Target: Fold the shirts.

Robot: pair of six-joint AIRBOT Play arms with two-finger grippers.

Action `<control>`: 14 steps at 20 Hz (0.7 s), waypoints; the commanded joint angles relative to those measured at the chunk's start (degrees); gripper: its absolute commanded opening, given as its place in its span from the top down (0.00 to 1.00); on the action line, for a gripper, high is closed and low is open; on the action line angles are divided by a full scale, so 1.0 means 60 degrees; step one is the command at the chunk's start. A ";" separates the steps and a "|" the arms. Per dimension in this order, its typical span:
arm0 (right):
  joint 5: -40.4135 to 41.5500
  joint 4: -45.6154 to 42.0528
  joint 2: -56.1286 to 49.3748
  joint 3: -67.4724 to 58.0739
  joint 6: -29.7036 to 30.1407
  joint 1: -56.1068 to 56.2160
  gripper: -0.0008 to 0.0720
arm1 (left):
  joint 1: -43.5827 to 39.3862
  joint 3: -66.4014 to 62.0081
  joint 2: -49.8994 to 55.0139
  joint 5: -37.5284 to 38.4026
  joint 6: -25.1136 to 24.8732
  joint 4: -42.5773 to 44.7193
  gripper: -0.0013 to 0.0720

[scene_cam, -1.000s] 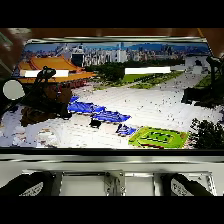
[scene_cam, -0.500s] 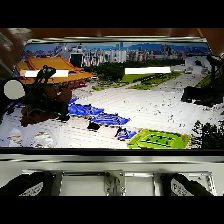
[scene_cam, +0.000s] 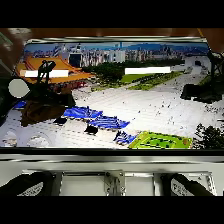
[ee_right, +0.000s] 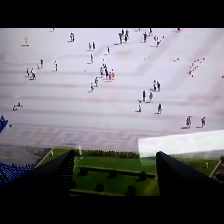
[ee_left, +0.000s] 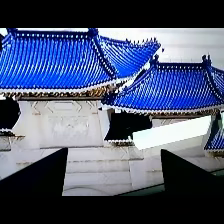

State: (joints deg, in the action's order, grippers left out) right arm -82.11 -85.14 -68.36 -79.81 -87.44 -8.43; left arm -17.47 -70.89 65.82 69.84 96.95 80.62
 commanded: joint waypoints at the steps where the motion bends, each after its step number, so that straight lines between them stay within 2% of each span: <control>1: 0.0288 0.0219 -0.0324 -0.0007 0.0310 0.0007 0.11 | 0.0178 -0.0080 0.0430 -0.0823 -0.0219 0.1752 0.07; 2: 0.0295 0.0335 -0.0506 -0.0007 0.0441 0.0007 0.11 | 0.0601 -0.0270 0.0747 -0.0747 0.0153 0.2801 0.07; 3: 0.0299 0.0448 -0.0688 -0.0007 0.0484 0.0007 0.11 | 0.1308 -0.0546 0.1104 -0.0670 0.0291 0.3082 0.04; 6: 0.0382 0.0703 -0.1322 -0.0007 0.0481 0.0007 0.11 | 0.3639 -0.1096 0.2160 -0.0463 0.0561 0.2561 0.04; 9: 0.0488 0.1064 -0.1898 -0.0007 0.0481 0.0011 0.11 | 0.5333 -0.1086 0.2991 -0.0146 0.0980 0.2404 0.04; 11: 0.0506 0.1337 -0.2189 -0.0004 0.0481 0.0011 0.11 | 0.6069 -0.1067 0.3490 -0.0007 0.0973 0.1818 0.04; 14: 0.0546 0.1756 -0.2466 -0.0007 0.0474 0.0011 0.11 | 0.6298 -0.1064 0.4120 -0.0120 0.0776 0.1763 0.04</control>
State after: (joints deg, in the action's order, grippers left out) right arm -79.02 -77.45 -81.19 -79.81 -84.64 -8.43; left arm 16.78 -77.12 86.74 68.95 101.86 92.47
